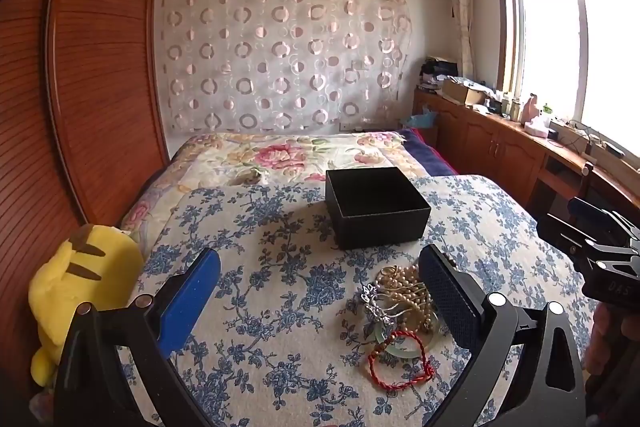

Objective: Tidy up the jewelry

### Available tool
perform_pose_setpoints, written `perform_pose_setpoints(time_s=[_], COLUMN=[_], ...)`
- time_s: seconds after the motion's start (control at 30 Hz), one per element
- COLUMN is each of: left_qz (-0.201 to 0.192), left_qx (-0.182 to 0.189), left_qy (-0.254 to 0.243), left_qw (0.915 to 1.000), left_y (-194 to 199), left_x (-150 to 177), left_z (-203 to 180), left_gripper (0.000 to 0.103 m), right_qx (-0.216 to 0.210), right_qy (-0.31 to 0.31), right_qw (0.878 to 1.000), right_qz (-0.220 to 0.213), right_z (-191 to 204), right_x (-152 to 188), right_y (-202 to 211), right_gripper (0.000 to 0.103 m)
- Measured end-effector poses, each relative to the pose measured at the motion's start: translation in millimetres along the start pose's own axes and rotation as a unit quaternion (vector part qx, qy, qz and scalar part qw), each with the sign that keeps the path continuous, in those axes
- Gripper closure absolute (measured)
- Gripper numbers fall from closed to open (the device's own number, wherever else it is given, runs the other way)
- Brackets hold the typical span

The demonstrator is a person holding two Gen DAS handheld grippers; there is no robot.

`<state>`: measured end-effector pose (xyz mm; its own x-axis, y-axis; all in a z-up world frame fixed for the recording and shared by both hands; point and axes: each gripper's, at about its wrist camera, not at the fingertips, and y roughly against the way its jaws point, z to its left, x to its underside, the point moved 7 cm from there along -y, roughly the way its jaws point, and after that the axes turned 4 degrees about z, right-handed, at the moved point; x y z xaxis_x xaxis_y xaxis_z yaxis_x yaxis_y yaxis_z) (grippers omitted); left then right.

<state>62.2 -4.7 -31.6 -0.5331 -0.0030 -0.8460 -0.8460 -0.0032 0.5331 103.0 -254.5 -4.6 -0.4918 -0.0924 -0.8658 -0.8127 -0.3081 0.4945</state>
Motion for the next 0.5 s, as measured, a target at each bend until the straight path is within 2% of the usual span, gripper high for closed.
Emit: perform_pose_setpoints(time_s=[0.5], left_qz=[-0.003], left_qx=[0.005], left_qy=[0.001], left_qw=[1.0], left_y=[2.2], left_x=[-2.4], left_z=[-0.1], left_gripper=[0.007], right_qx=[0.0], right_qy=[0.0], right_qw=[1.0], right_qz=[-0.001], right_z=[1.4], right_x=[0.1], right_y=[-0.2], right_gripper=[0.002])
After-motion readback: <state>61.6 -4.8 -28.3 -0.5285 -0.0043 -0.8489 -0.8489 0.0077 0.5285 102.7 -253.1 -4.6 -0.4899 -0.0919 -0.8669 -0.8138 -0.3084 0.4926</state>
